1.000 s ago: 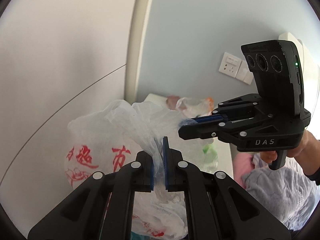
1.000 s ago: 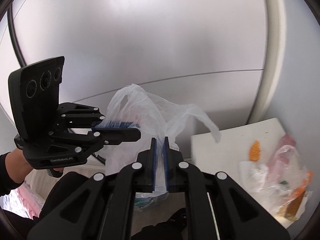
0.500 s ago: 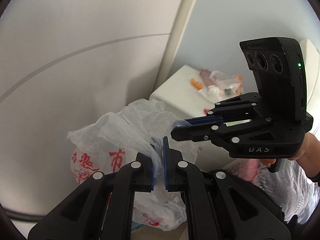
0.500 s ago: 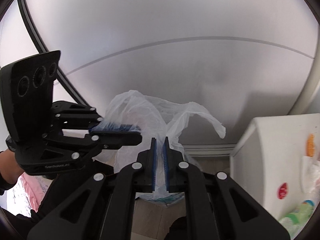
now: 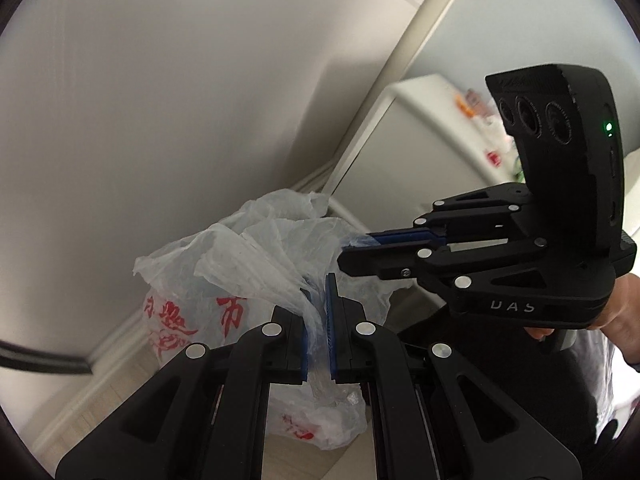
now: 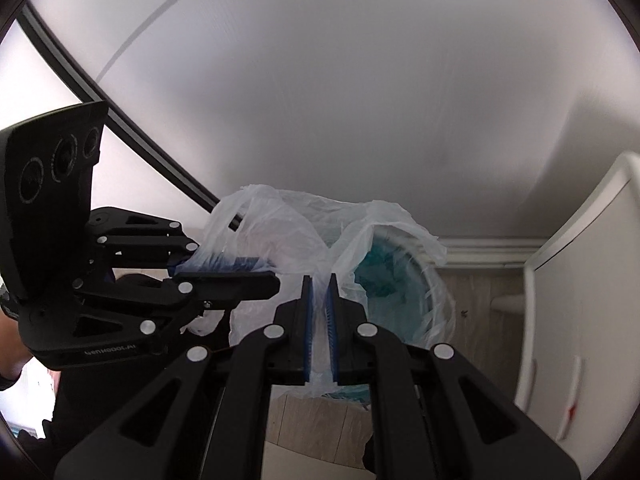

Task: Collect trash
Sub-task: 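Carry the held plastic bag with the right gripper over the trash bin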

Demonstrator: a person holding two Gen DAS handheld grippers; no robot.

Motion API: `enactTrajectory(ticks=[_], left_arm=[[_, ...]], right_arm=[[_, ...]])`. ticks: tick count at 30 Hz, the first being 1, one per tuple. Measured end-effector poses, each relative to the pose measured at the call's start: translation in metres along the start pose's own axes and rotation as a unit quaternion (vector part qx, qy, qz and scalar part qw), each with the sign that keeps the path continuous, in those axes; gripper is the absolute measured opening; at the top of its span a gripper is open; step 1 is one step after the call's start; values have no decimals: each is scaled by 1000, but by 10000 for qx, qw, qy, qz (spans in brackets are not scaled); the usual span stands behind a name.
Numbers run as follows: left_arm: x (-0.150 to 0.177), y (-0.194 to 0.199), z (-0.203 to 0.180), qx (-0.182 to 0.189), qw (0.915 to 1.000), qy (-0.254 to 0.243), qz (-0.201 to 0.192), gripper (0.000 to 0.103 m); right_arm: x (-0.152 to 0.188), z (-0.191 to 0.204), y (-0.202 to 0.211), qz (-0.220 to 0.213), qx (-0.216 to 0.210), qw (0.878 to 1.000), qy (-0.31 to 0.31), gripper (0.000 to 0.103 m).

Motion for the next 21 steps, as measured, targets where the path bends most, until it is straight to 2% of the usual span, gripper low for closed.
enactTrajectory(ticks=[4,9,13,19,21], left_arm=[[10,-27,16,110,9995,226,192,6],[20,-66,27,225,9974,408,543,6],[8,-108,24,292,9952,549,751,6],[11,-145,47,380,9907,833,1003,6],[15,-161,55,384,9891,865,1126,6]], right_arm=[[-2,-12,-32,282,-4,9996,-33,9],[-2,-6,-68,587,14,9982,-138,9],[-1,-11,-98,804,54,9966,-169,9],[-6,-24,-141,1148,159,9930,-208,9],[1,-12,-151,1216,225,9920,-235,9]])
Point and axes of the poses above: each gripper's, at about its wrist camera, not at the fingertips, and y roughly against the way its jaws point, z to its left, x to its underside, the point moved 2 cm from there along -y, roughly the way its jaws point, and after that the axes turned 11 degrees about -y, right-handed, at the moved point
